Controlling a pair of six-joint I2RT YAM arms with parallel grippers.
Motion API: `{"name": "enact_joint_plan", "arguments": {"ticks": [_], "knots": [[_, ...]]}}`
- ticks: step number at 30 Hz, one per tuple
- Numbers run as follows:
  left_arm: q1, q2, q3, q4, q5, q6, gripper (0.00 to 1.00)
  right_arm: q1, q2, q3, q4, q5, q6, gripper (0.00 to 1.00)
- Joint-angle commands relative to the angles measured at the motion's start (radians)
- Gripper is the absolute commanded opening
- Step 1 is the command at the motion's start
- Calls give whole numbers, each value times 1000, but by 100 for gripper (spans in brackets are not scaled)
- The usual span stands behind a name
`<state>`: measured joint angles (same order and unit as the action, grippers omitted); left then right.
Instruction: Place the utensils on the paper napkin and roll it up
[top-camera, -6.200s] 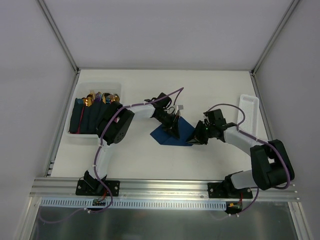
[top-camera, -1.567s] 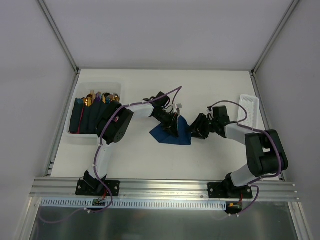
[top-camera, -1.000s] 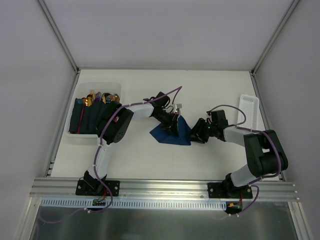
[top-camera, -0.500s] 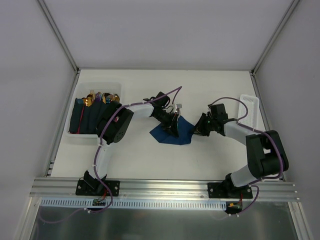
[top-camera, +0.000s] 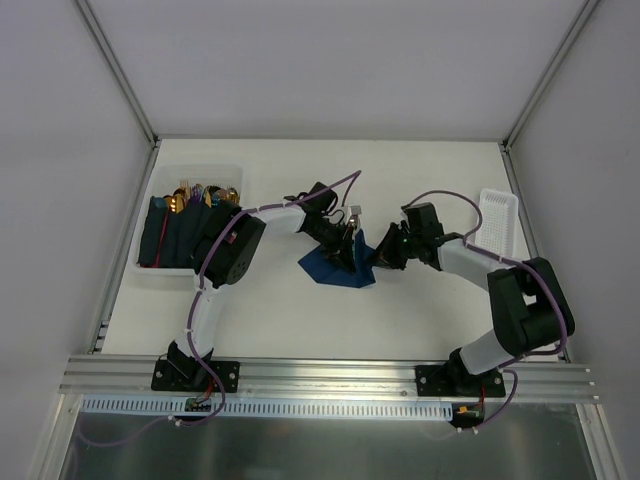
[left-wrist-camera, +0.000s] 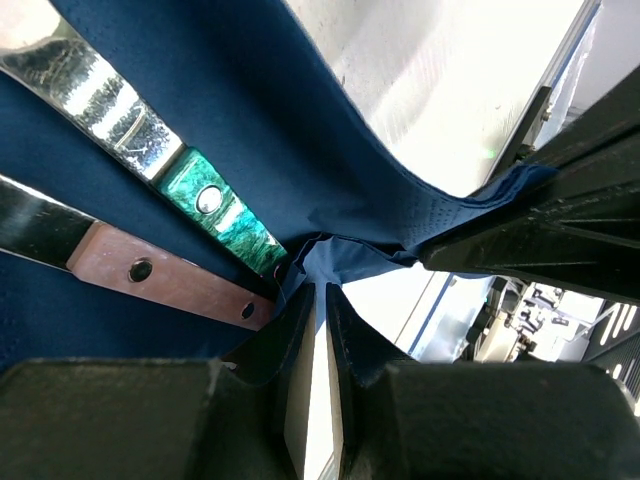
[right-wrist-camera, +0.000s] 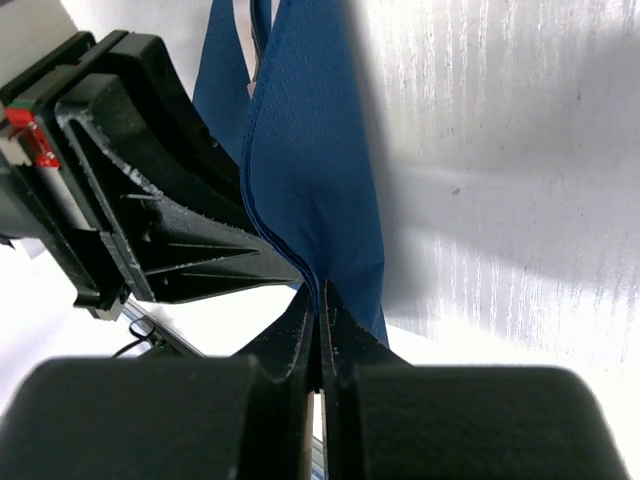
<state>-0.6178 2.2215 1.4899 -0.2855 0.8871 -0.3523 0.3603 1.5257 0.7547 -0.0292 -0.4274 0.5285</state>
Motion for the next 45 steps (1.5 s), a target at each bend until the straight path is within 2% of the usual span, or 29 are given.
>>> {"name": "enact_joint_plan", "arguments": {"ticks": [1, 5, 14, 25, 33, 45], "knots": [[12, 0, -6, 0, -37, 12, 11, 3, 17, 37, 22, -14, 44, 0], [13, -2, -6, 3, -37, 10, 10, 3, 36, 44, 23, -27, 94, 0], [20, -28, -22, 0, -39, 15, 11, 9, 91, 37, 138, -45, 212, 0], [49, -120, -59, 0, 3, 27, 16, 14, 105, 38, 126, -30, 194, 0], [64, -200, -160, 0, 21, 56, 19, 12, 103, 58, 98, -25, 177, 0], [82, -137, -143, 0, 0, 58, 18, 40, 86, 100, 78, -31, 182, 0]]}}
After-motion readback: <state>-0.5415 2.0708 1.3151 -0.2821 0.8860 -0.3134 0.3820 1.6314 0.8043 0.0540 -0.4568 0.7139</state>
